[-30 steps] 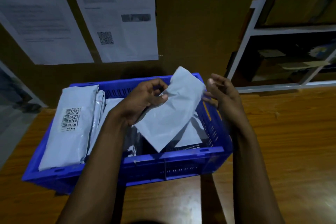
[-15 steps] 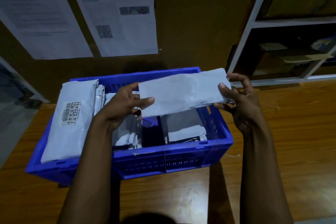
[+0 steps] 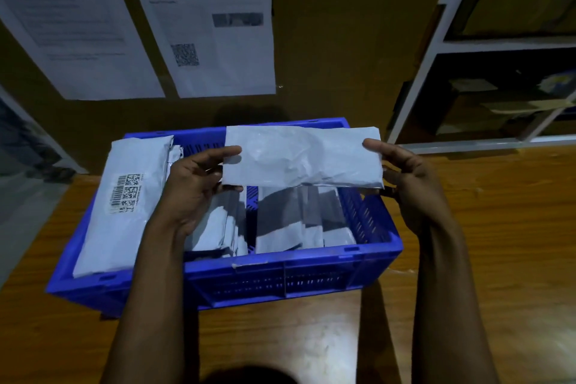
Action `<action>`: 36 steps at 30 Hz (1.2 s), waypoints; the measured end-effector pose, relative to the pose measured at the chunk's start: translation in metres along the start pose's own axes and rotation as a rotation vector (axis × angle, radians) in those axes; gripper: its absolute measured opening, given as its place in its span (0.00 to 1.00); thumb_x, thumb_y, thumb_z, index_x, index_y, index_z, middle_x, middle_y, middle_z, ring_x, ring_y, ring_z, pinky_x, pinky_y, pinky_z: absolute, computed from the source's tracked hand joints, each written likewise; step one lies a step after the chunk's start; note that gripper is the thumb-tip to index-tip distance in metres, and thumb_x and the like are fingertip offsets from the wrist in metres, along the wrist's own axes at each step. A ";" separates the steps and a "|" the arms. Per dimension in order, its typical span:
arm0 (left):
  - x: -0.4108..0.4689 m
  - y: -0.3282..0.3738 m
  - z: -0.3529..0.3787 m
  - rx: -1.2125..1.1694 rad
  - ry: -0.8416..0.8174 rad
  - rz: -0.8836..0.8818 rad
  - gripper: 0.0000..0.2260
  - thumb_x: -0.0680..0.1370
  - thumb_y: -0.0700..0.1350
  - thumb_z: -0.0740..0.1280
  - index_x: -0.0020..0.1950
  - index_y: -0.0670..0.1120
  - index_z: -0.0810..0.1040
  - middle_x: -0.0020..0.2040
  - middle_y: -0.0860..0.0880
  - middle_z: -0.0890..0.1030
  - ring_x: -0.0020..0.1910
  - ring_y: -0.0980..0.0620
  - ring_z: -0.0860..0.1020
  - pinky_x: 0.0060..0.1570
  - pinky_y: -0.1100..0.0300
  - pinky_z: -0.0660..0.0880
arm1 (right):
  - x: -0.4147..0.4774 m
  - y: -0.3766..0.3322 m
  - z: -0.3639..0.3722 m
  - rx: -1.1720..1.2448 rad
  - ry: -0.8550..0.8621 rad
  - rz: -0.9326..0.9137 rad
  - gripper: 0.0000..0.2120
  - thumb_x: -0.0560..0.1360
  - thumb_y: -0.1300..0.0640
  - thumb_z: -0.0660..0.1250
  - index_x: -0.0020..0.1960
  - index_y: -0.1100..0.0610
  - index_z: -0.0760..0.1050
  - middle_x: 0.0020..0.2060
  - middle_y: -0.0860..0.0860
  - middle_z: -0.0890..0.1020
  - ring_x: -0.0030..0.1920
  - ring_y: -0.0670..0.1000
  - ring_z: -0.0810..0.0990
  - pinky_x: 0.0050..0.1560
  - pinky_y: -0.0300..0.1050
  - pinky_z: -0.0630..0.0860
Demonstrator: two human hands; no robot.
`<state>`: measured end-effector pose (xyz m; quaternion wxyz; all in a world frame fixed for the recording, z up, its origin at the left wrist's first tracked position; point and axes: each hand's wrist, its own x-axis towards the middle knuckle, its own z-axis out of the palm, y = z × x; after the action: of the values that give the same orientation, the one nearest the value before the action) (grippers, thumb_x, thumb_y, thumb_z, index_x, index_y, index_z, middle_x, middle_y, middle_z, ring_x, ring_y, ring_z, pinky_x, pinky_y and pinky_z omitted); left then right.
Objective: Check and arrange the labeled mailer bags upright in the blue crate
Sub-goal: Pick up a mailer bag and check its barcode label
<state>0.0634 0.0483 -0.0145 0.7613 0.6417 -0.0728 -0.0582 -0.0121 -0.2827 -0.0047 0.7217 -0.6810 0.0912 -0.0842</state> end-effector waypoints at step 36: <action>0.000 0.020 0.013 0.153 0.239 -0.047 0.08 0.78 0.42 0.72 0.57 0.42 0.80 0.42 0.50 0.88 0.42 0.49 0.87 0.31 0.60 0.81 | 0.007 0.009 0.019 0.069 0.178 -0.014 0.05 0.79 0.57 0.71 0.49 0.58 0.84 0.44 0.56 0.88 0.39 0.51 0.86 0.32 0.41 0.79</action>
<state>0.0606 0.0389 0.0073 0.7117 0.7019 0.0295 0.0065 -0.0006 -0.2660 -0.0125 0.7332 -0.6461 0.1471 -0.1527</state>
